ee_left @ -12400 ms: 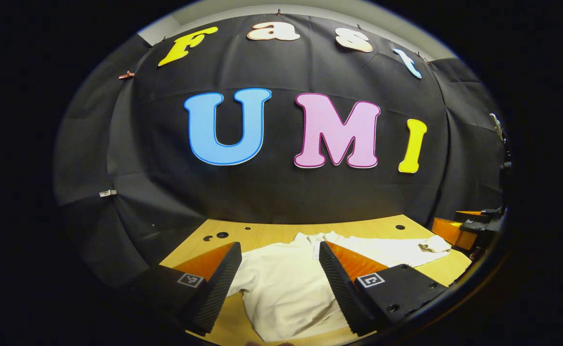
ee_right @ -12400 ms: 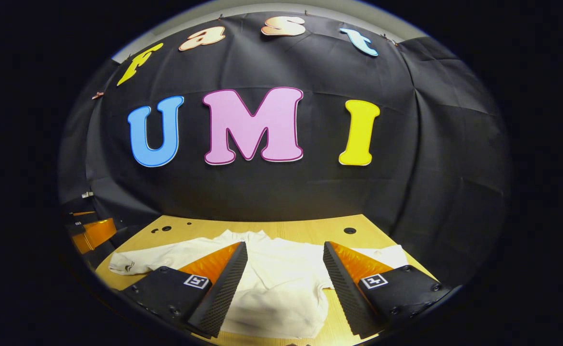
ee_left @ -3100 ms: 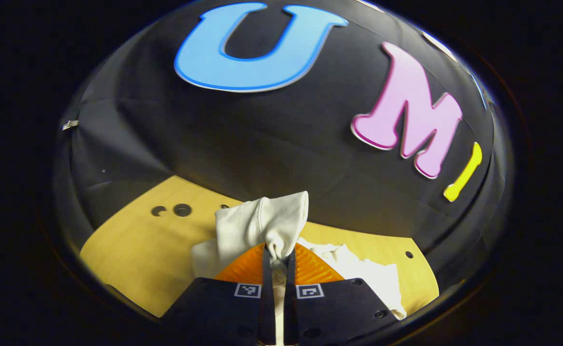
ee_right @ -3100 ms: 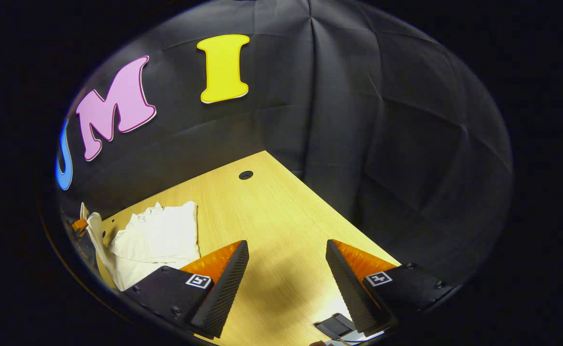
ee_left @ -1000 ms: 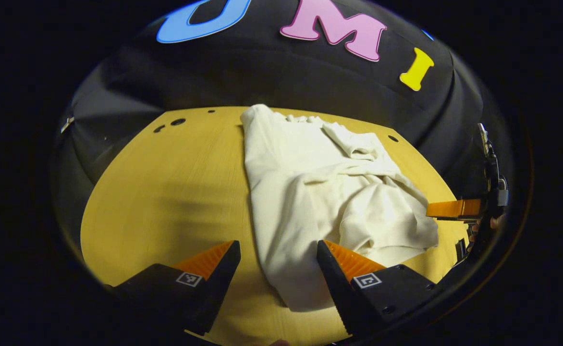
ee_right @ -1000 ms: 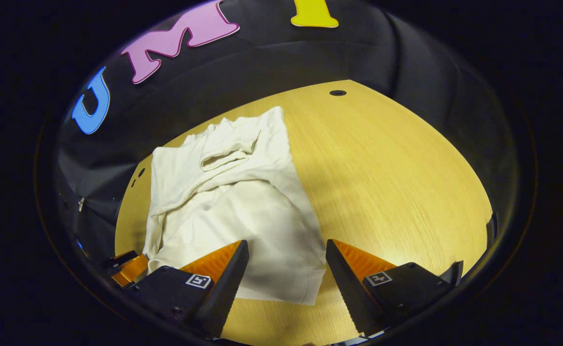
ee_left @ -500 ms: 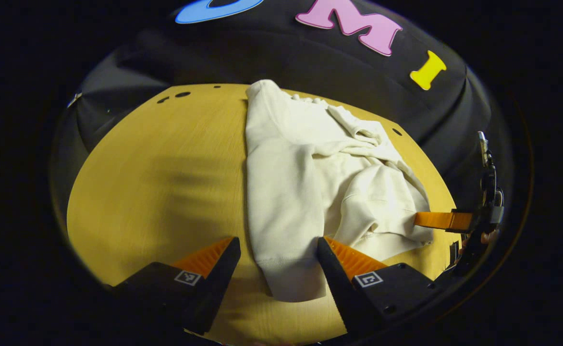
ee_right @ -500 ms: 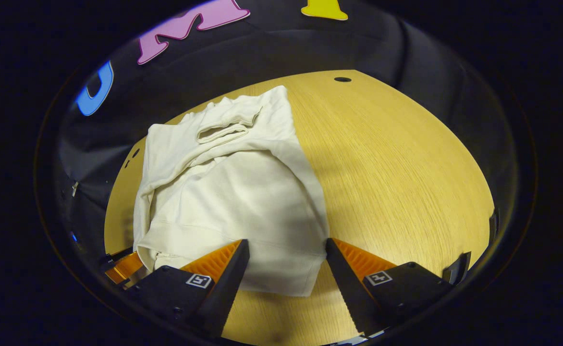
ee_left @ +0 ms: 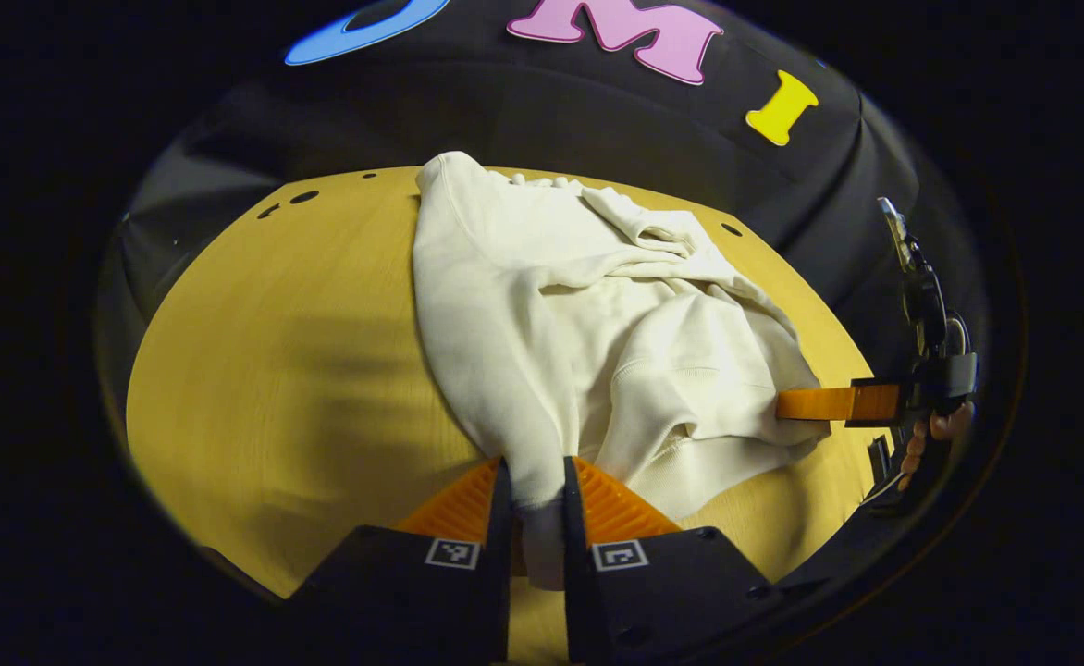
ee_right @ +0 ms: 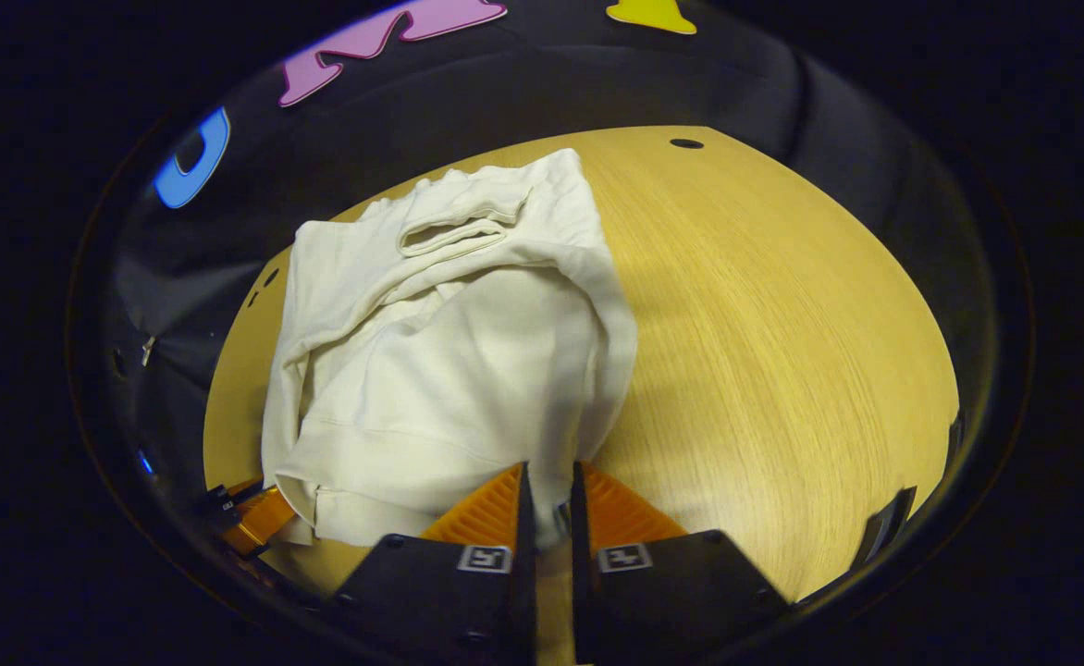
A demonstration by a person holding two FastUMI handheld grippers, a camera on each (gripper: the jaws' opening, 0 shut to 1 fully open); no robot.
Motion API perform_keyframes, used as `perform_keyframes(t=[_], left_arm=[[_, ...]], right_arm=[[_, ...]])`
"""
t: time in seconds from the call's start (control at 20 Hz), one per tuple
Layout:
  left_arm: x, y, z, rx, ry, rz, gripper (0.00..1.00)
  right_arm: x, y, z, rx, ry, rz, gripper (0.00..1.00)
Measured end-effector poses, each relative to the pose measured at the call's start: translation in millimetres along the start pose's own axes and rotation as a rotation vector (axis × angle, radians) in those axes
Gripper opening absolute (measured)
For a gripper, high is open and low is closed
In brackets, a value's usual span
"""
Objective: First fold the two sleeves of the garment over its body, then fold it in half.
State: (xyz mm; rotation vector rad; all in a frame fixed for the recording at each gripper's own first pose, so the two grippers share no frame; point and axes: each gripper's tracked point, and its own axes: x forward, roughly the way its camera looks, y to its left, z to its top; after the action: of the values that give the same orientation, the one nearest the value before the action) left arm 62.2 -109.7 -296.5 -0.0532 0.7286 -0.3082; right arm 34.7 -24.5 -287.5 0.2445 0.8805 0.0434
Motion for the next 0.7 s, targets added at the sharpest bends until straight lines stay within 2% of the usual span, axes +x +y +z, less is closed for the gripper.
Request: perform_keyframes(t=[0.05,0.2,0.25,0.4,0.7], left_arm=[[0,0,1,-0.013,0.005,-0.005,0.25],[2,1,5,-0.051,0.007,0.011,0.1],[2,0,6,-0.034,0.011,0.021,0.08],[-6,-3,17,-0.022,-0.002,0.013,0.07],[-27,-9,68,-0.129,-0.081,-0.054,0.07]], right_arm=[[0,1,0,-0.003,0.012,0.002,0.16],[0,2,1,-0.046,0.019,0.014,0.09],[-1,3,2,-0.048,0.023,0.02,0.09],[-8,10,11,-0.029,0.008,0.05,0.09],[-16,35,48,-0.02,-0.037,0.131,0.09]])
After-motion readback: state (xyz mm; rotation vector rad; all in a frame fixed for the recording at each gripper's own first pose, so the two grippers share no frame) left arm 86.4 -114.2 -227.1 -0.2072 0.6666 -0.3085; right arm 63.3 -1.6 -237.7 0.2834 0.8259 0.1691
